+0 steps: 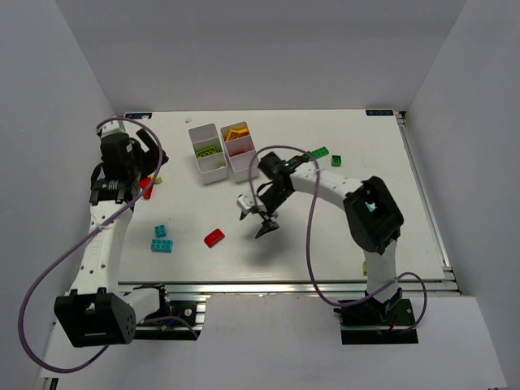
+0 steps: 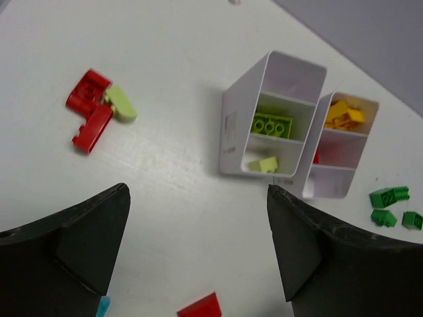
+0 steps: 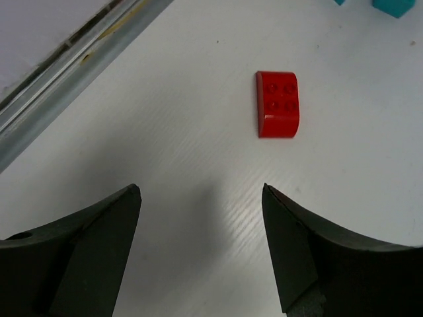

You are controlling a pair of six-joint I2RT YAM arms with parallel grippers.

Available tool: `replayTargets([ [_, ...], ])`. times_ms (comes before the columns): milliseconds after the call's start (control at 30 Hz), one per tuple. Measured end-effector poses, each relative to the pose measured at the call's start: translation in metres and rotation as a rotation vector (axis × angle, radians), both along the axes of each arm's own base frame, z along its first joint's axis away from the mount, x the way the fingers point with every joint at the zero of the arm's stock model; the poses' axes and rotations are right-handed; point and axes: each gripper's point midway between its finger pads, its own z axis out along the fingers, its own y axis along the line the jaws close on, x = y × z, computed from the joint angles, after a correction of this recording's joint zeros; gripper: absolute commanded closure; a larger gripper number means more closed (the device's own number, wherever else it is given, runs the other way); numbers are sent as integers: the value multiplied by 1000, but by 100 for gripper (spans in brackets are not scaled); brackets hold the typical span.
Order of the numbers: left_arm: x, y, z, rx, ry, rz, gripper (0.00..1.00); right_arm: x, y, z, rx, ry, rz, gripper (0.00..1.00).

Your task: Sort the legos into containers by color

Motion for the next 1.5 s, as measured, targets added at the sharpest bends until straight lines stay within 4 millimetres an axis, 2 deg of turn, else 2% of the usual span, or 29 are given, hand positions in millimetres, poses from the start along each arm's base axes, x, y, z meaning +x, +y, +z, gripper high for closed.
replayTargets([
  [67, -14, 3, -11, -9, 35, 13, 6, -10, 23, -13, -53, -22, 19, 20],
  [100, -19, 3, -17, -15, 54, 20, 6, -13, 37, -17, -70, -36, 27, 12],
  [200, -32, 9, -30, -22, 102, 46, 5, -14, 78, -25, -87, -78, 22, 11],
  [267, -39, 11, -34, -22, 117, 58, 4, -10, 99, -33, -93, -96, 0, 11],
  [367, -47, 13, -32, -20, 115, 70, 3, -2, 115, -47, -120, -103, -44, 11],
  [467, -54, 14, -31, -16, 110, 77, 3, 7, 124, -61, -147, -105, -77, 12],
  [633, -59, 16, -35, -9, 117, 90, 3, 10, 125, -75, -179, -113, -94, 20],
  [733, -61, 17, -38, -6, 125, 96, 2, 7, 127, -76, -182, -124, -89, 36],
  [767, -62, 17, -39, -5, 126, 98, 2, 7, 127, -76, -182, -126, -86, 45],
  [867, -63, 18, -39, -3, 127, 105, 2, 5, 127, -77, -188, -133, -79, 60],
  [1033, -65, 18, -44, -7, 134, 110, 2, 2, 125, -77, -187, -133, -61, 78],
  [1167, -65, 19, -44, -10, 134, 114, 2, 0, 124, -78, -188, -127, -52, 100],
  [1367, -67, 18, -57, -22, 153, 123, 2, -1, 111, -74, -209, -104, -69, 100],
  [1467, -70, 17, -68, -30, 175, 127, 2, 4, 101, -62, -206, -77, -115, 100],
  [1500, -70, 17, -71, -32, 181, 127, 2, 10, 97, -52, -193, -76, -140, 100],
])
